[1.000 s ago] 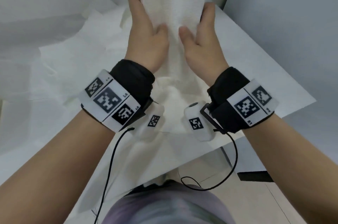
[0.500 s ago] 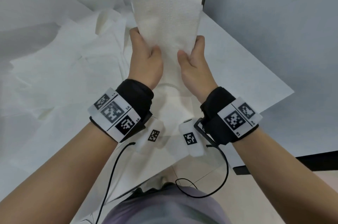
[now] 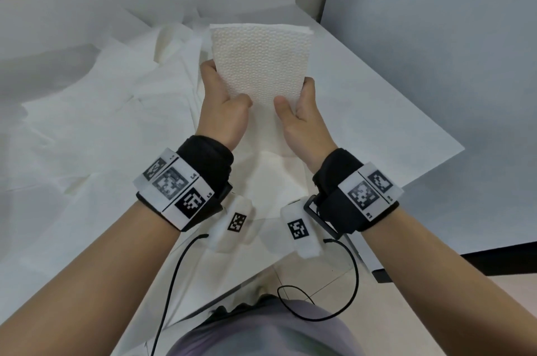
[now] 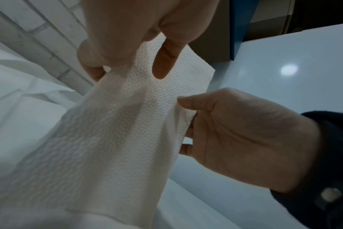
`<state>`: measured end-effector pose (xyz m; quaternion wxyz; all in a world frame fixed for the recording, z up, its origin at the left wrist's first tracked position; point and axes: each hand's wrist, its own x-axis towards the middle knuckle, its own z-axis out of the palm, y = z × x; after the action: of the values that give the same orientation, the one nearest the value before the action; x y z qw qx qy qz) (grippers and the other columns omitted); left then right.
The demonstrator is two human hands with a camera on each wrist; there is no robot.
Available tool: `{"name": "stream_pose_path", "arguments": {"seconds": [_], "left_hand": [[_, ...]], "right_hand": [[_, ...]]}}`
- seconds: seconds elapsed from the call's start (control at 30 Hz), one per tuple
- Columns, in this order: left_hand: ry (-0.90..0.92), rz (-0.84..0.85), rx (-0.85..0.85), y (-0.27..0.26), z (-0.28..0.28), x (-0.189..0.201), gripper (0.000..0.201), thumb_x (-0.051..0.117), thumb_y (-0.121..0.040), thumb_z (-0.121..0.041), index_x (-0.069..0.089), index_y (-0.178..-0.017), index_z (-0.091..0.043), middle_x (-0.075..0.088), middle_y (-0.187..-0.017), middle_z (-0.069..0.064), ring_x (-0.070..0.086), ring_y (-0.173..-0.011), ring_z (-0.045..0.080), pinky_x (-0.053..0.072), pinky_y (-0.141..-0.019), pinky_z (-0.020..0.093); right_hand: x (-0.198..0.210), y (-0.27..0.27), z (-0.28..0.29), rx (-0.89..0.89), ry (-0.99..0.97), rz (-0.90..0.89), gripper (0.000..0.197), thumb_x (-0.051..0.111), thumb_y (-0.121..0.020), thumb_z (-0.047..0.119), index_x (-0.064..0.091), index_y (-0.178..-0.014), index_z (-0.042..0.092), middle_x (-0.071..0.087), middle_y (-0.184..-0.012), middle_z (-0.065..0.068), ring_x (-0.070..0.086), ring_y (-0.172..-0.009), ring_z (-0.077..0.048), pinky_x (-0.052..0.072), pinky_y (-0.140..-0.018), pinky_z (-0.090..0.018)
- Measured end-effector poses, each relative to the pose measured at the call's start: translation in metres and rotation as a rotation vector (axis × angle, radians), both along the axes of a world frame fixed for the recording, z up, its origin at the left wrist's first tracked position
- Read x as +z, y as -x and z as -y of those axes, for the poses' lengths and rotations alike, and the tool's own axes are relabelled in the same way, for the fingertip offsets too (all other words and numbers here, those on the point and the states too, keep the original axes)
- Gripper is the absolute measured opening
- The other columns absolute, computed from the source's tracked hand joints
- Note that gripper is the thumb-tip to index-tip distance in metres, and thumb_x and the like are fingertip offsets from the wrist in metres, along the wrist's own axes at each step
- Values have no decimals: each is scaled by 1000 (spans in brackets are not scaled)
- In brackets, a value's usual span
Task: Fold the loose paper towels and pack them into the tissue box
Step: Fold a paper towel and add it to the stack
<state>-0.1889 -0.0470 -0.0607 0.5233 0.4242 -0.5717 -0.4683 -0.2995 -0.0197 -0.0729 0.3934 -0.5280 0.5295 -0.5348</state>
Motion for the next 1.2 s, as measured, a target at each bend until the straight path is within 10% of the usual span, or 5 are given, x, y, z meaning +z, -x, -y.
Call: {"name": "stream_pose_path", "arguments": {"seconds": [0.37, 0.67, 0.83, 1.0, 1.2], "left_hand": [[511, 419, 214, -28, 8, 32, 81, 63, -70, -11, 19, -137, 2, 29, -132, 4, 35, -127, 18, 27, -112, 33], [-256, 207, -43, -32, 3, -12, 29, 55, -73, 2, 42, -88, -20, 44, -83, -2, 47, -77, 14, 39, -67, 21], [-408, 265, -28, -34, 3, -40, 30, 46, -86, 9, 45, -88, -21, 45, -92, 2, 45, -82, 16, 36, -62, 15], [-365, 251, 35, -33, 2, -37, 31, 45, -83, 1, 50, -112, -8, 59, -110, 10, 55, -107, 28, 45, -96, 38], [-386, 329, -14, -33, 4, -38, 26, 42, -89, 4, 33, -106, -13, 43, -84, -2, 43, -74, 10, 37, -57, 14]], "right_hand": [[57, 21, 4, 49, 200, -785, 13, 42, -95, 8, 46, -107, 11, 47, -96, 3, 44, -83, -13, 35, -65, -12], [55, 13, 6, 261, 141, -1584, 31, 36, -93, 0, 46, -121, 11, 50, -117, -7, 53, -100, -30, 28, -64, -33], [24, 8, 7, 407, -44, -1609, 34, 38, -91, 0, 39, -124, 11, 51, -116, -8, 53, -94, -28, 28, -61, -31], [28, 11, 10, 269, 3, -1500, 31, 40, -91, 4, 43, -121, 13, 53, -117, -6, 52, -100, -29, 32, -67, -32], [21, 12, 11, 343, -44, -1484, 26, 38, -93, 5, 42, -118, 12, 54, -115, -5, 53, -97, -26, 32, -68, -32]]}}
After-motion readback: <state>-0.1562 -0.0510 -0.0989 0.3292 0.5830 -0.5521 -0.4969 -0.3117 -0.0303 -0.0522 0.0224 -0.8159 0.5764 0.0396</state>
